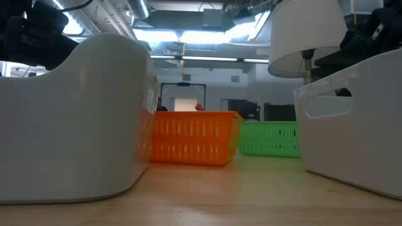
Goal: Stack baskets by color
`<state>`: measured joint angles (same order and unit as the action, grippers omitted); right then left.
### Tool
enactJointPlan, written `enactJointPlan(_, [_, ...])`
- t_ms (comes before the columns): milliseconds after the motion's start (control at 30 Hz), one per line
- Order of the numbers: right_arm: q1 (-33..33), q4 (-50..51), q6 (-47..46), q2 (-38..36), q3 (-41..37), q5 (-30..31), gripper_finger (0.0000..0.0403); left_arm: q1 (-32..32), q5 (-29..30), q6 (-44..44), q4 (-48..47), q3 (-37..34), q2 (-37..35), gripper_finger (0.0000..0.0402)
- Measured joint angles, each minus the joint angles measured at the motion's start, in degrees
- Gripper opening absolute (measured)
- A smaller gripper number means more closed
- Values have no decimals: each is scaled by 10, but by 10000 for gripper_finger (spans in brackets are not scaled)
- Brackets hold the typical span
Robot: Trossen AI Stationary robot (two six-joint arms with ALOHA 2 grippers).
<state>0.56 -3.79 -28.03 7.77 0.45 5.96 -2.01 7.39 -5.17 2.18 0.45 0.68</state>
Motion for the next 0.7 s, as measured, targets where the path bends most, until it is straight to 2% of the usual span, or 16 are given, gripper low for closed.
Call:
enactJointPlan(467, [0,-3,-2,0,0,0,99,0,0,0,0,0,0,41])
enactJointPlan(700, [0,-14,0,0,0,59,99,0,0,0,0,0,0,41])
